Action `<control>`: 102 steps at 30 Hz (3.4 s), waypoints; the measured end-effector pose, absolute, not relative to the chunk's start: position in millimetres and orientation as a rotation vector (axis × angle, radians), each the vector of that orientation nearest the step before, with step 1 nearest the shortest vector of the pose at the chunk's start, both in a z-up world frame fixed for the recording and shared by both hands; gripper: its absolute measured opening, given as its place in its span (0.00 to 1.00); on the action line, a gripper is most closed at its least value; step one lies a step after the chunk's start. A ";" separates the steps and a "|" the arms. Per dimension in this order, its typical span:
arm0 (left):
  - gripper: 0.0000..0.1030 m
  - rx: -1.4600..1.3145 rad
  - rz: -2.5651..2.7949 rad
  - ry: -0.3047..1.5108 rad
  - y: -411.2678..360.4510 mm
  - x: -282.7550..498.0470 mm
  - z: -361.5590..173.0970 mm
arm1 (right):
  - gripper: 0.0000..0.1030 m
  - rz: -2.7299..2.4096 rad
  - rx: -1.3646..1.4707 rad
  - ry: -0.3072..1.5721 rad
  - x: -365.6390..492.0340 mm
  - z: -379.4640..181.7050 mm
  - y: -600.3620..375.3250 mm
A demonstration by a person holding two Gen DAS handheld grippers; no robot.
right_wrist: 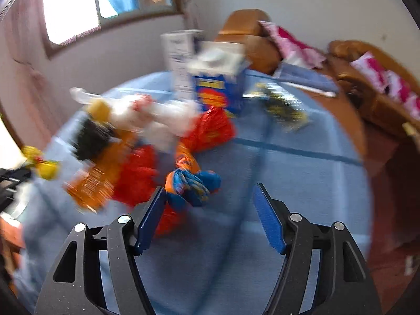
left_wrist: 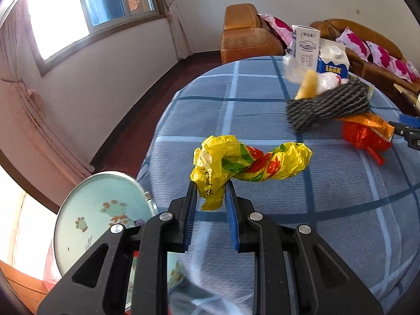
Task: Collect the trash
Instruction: 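Grasp the blue-and-orange candy wrapper with the right gripper while the left gripper holds the yellow bag, then carry the yellow bag and the candy wrapper over the blue bucket with both grippers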
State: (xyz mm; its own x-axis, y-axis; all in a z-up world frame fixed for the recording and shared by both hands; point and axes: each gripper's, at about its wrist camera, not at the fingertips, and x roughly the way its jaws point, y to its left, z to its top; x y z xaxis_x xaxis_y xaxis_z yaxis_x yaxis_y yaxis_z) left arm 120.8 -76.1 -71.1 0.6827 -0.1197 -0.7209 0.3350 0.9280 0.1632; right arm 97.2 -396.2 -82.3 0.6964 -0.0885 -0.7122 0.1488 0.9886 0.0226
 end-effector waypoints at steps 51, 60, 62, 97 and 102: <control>0.21 0.262 -0.232 0.757 -21.6 110.2 -53.3 | 0.23 -0.183 0.293 0.842 114.2 -94.8 -450.0; 0.21 0.295 -0.186 0.714 -6.1 96.3 -36.2 | 0.22 -0.165 0.146 0.657 81.2 -44.9 -420.1; 0.21 0.299 -0.163 0.711 1.6 93.9 -34.3 | 0.22 -0.133 0.126 0.630 82.3 -33.6 -412.6; 0.21 0.335 0.152 0.786 114.1 75.2 -46.7 | 0.22 0.433 -0.215 0.572 147.1 -34.5 -184.2; 0.21 0.330 0.176 0.791 125.0 72.5 -48.0 | 0.22 0.477 -0.244 0.568 148.1 -35.7 -163.7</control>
